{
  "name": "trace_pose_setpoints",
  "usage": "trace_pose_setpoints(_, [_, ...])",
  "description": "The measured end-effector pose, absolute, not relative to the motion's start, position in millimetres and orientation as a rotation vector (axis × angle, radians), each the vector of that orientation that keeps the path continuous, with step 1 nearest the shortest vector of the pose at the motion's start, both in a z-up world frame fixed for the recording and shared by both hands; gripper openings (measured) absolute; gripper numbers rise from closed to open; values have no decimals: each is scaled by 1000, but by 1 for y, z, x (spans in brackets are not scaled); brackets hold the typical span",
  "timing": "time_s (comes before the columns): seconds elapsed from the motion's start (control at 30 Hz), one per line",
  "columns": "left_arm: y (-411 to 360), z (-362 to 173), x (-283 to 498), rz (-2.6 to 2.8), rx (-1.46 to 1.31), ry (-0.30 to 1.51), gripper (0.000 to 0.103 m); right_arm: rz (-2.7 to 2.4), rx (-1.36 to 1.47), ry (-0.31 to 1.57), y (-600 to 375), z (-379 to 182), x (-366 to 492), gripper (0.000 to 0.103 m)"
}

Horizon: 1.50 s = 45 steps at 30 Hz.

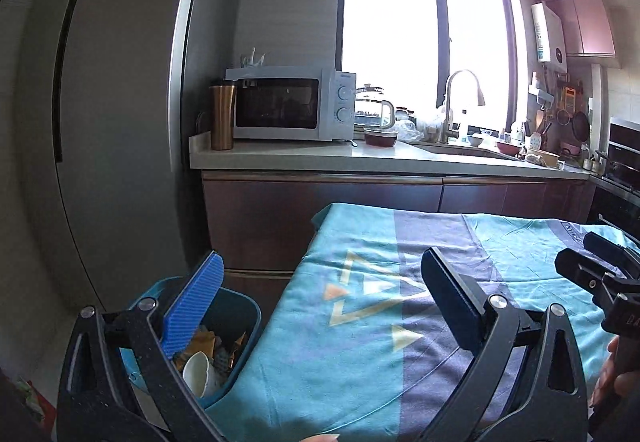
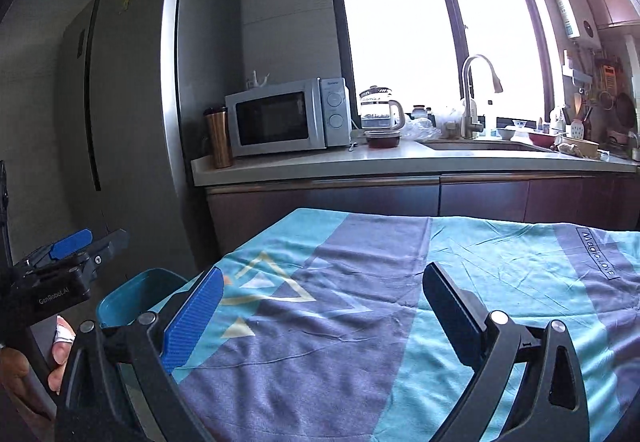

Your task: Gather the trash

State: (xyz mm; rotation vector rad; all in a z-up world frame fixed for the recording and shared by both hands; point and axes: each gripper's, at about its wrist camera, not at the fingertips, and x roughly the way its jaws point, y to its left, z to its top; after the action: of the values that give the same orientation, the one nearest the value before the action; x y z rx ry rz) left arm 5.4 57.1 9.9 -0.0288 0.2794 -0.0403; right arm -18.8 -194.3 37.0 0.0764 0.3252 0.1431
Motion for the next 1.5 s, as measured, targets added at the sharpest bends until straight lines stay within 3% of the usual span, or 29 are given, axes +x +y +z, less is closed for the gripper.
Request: trace_pose_setpoints(1.5, [7,9,3,-77,23,224,98,15,101,271,-239,36,-45,96])
